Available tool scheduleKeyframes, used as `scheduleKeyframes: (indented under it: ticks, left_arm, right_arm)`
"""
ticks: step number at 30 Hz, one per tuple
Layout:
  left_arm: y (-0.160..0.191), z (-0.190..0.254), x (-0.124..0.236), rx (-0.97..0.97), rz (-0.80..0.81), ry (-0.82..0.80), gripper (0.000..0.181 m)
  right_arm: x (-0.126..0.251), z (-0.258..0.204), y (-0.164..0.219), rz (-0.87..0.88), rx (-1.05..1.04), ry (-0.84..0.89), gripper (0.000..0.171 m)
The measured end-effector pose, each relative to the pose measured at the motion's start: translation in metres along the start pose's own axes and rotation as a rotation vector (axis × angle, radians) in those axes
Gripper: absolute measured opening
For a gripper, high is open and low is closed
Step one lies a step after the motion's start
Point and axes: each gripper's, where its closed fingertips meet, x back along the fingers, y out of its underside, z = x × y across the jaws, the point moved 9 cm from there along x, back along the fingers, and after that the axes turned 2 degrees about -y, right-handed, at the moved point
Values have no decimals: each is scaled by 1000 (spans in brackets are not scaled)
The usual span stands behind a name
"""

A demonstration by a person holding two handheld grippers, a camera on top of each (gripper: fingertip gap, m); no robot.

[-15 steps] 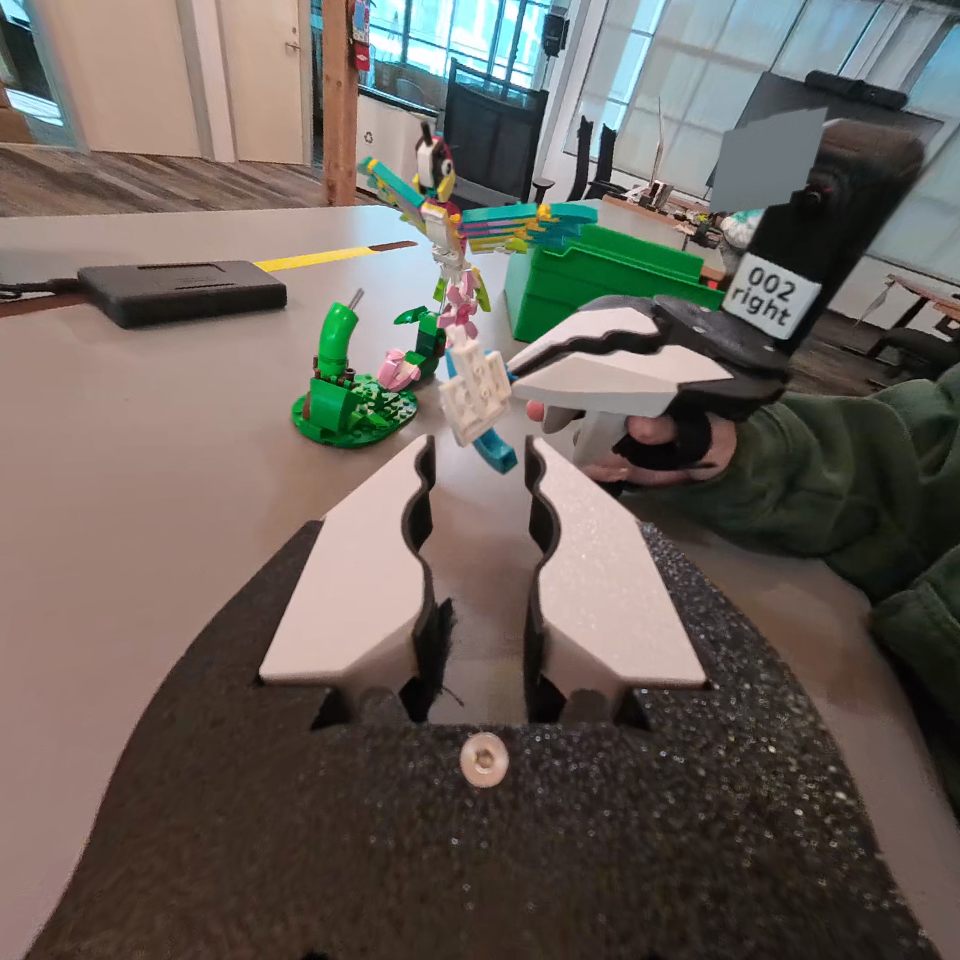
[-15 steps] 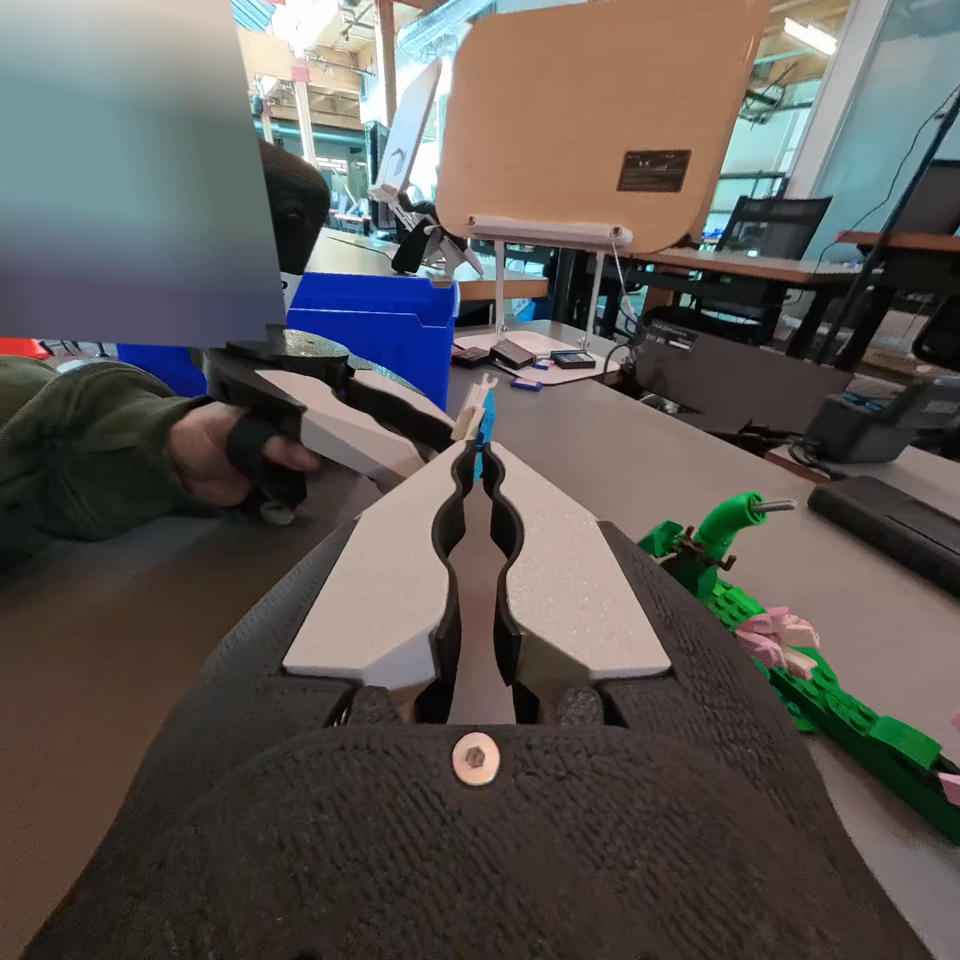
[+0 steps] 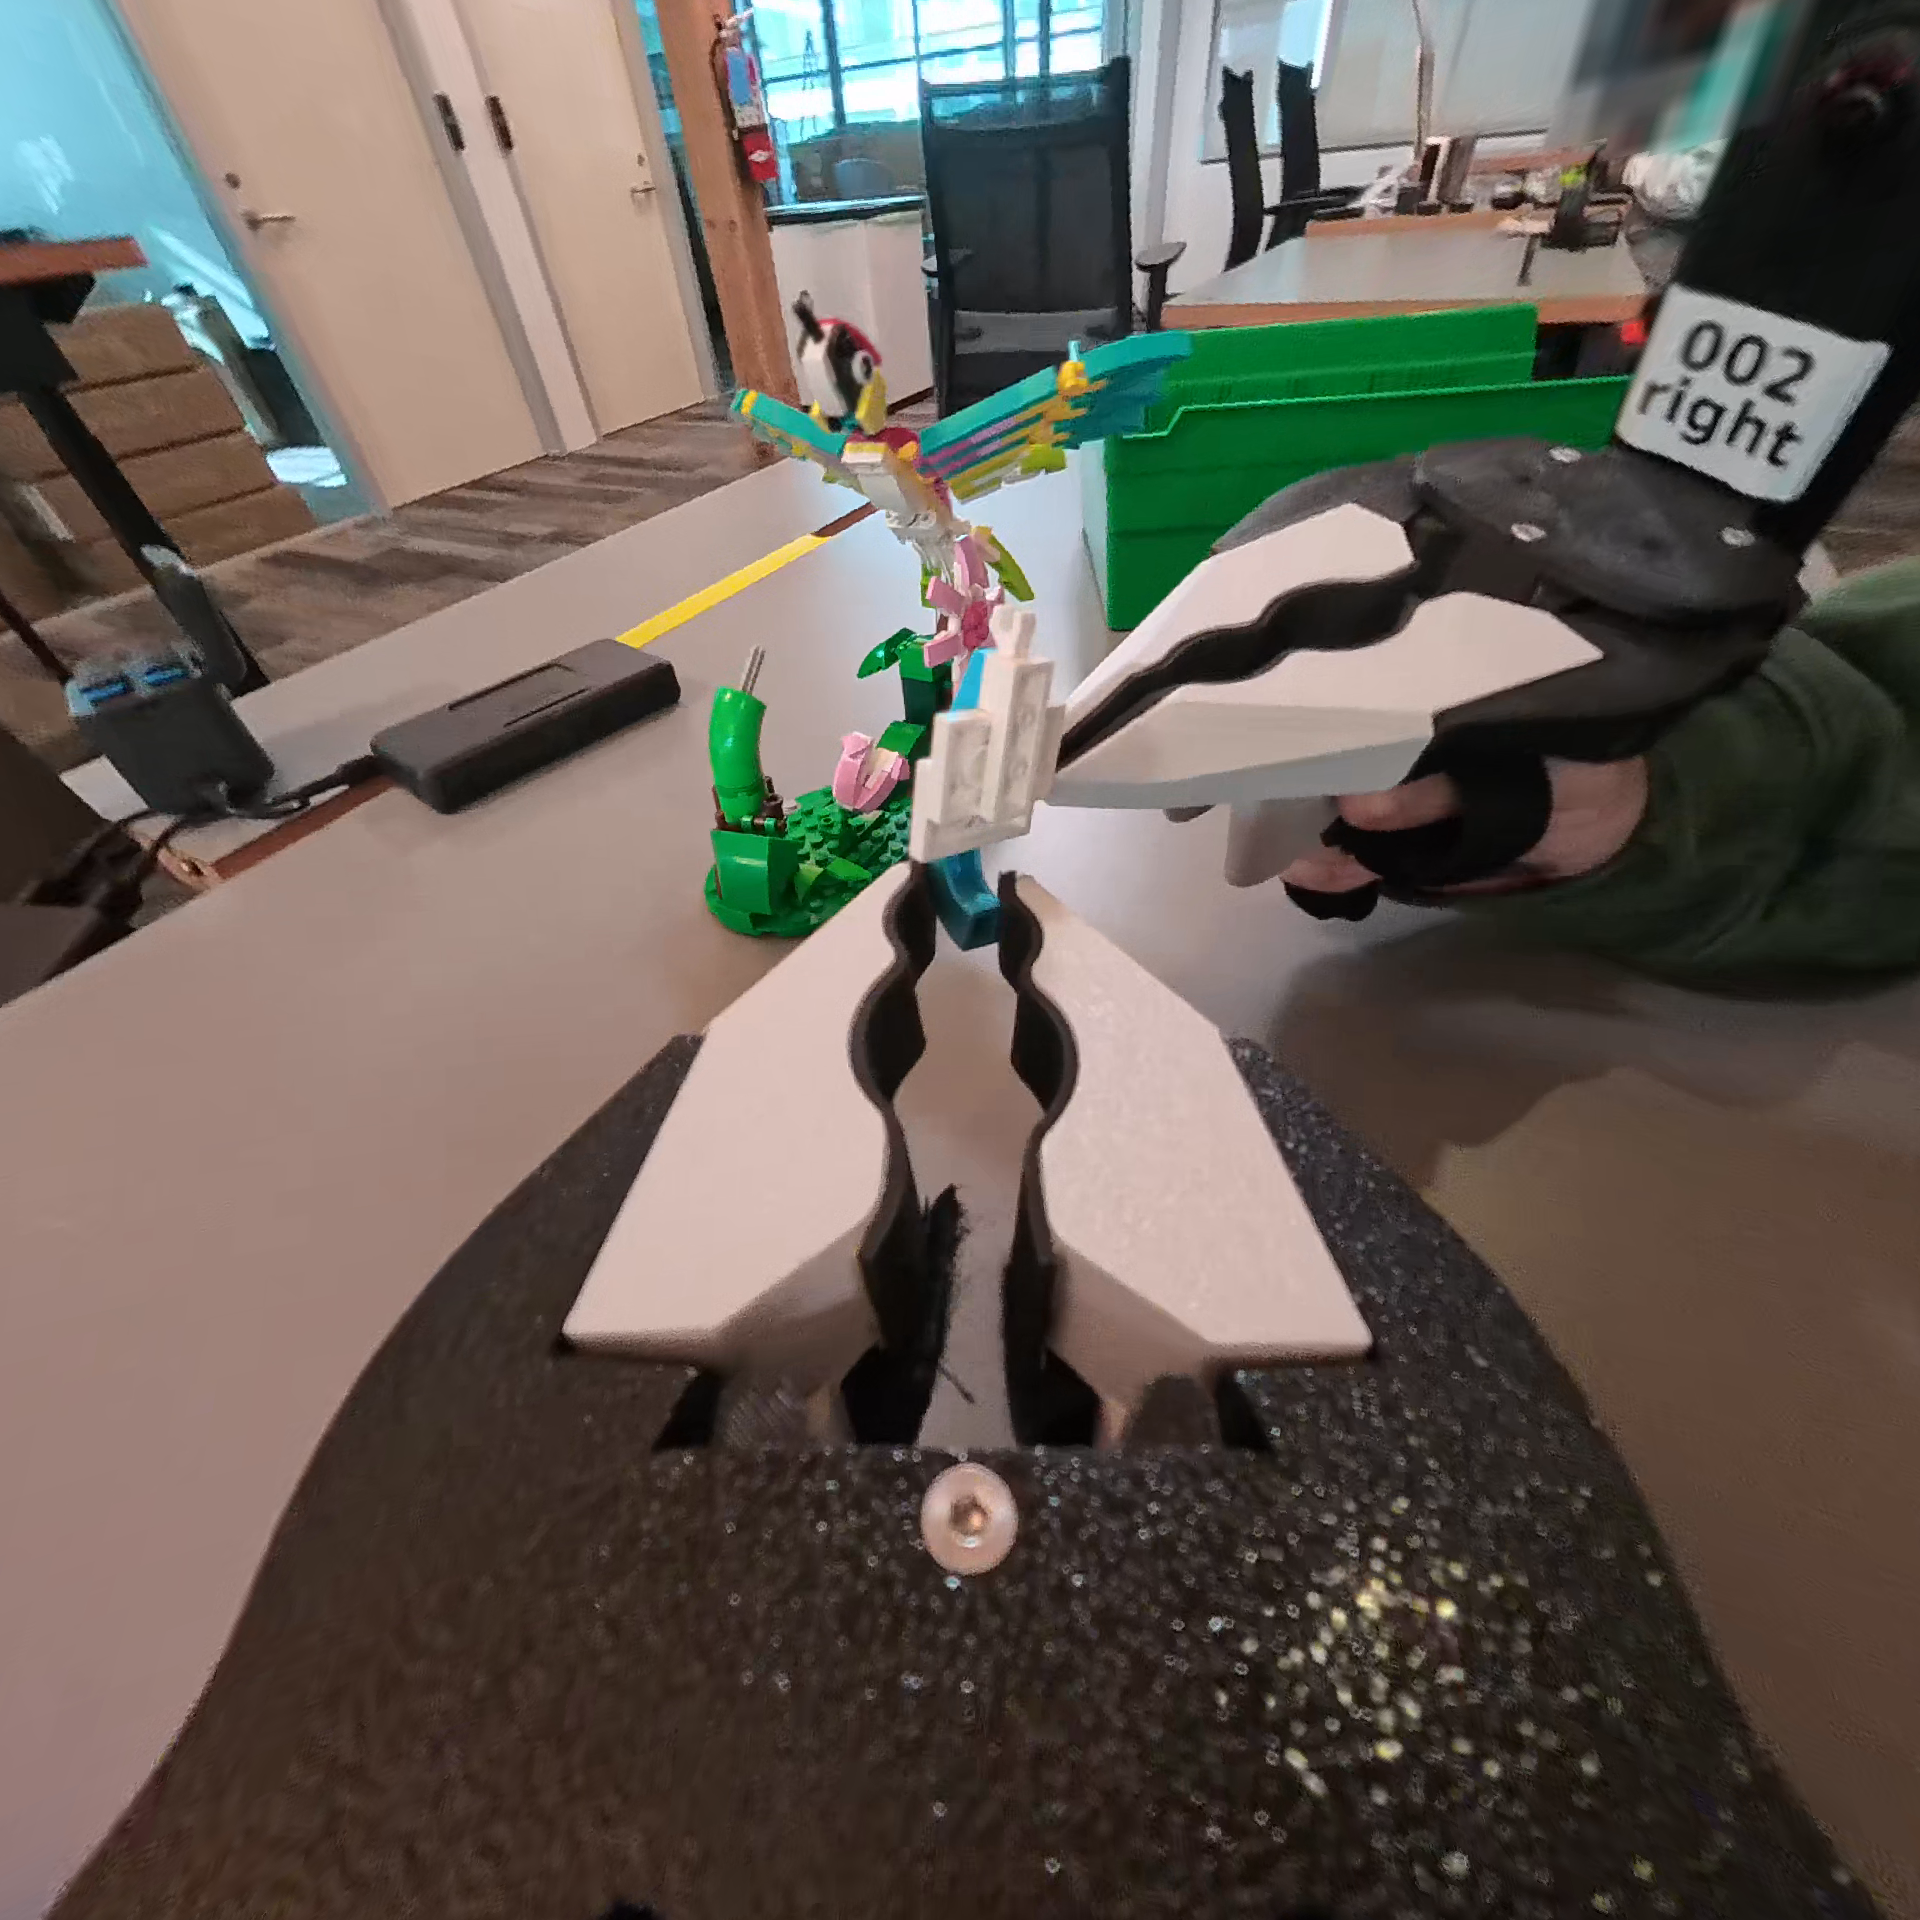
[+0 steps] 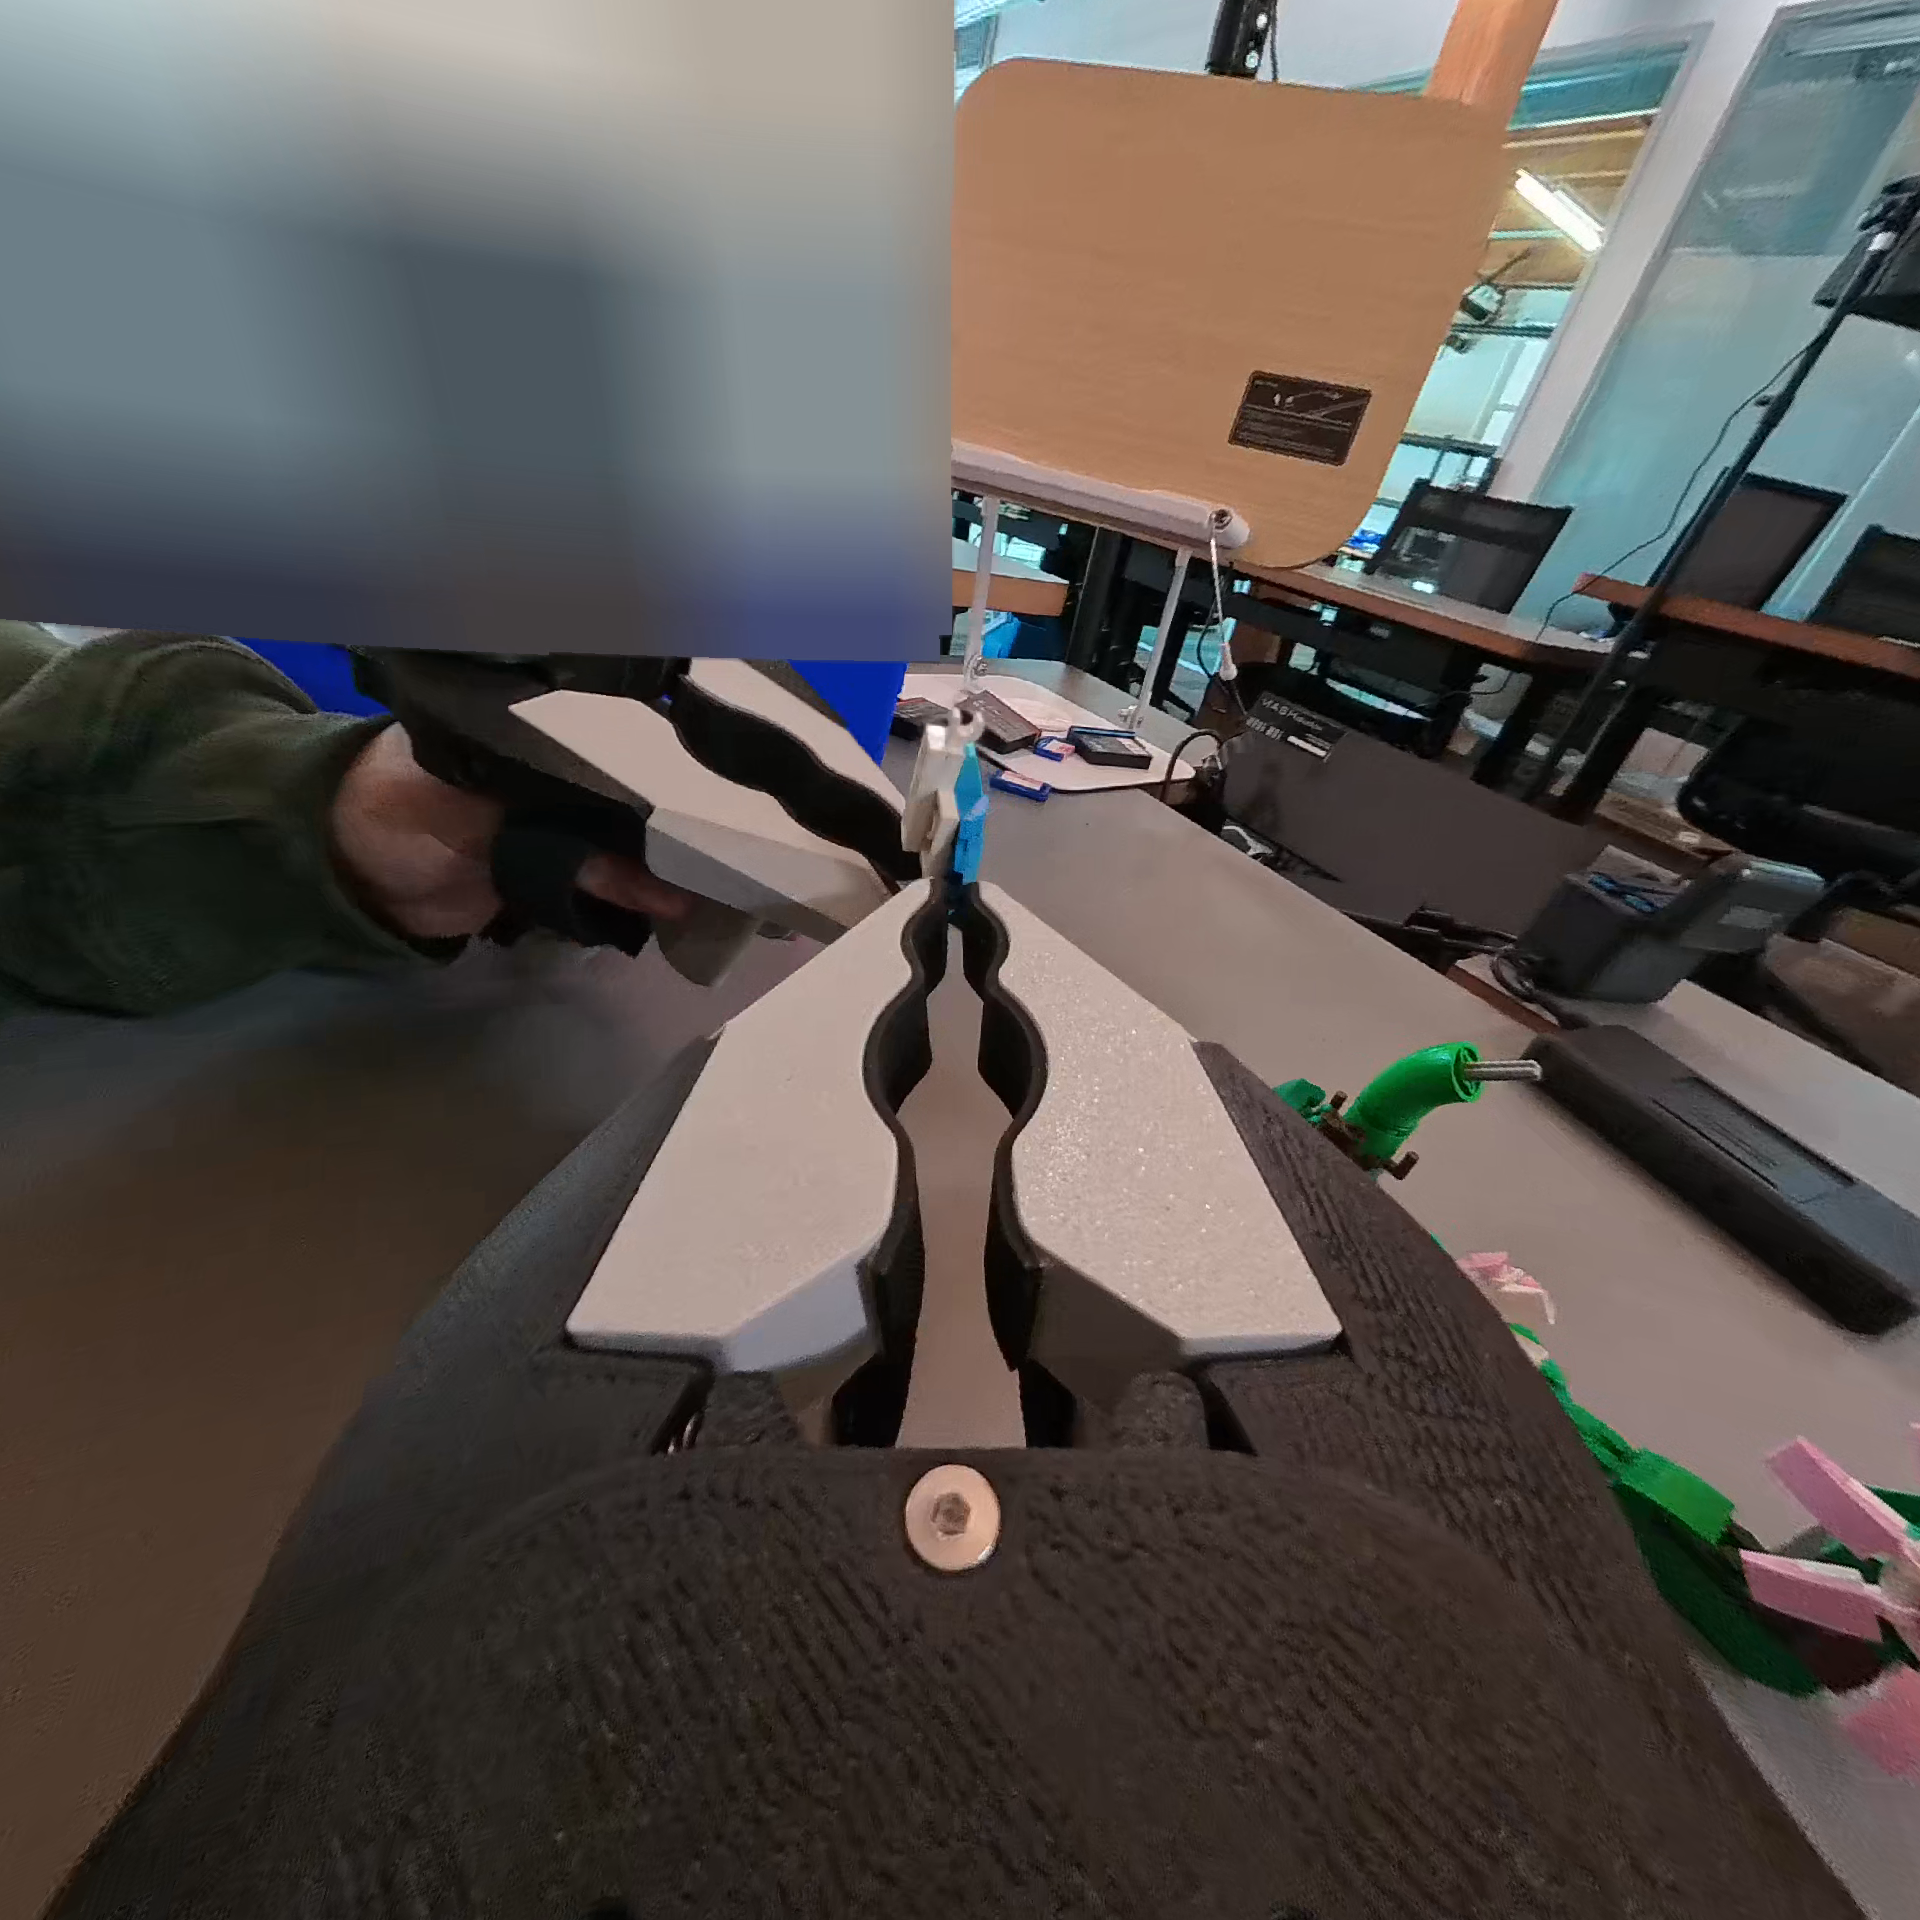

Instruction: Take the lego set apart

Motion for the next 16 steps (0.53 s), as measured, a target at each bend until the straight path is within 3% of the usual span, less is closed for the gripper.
scheduleKeyframes:
  ticks: [1, 16]
  left_arm:
    - [-1, 0, 1, -13, 4, 13, 10]
    - [6, 9, 2, -128, -35, 165, 11]
  right_arm:
    - [1, 0, -1, 2, -4, -14, 0]
    - [19, -3, 10, -68, -71, -154, 0]
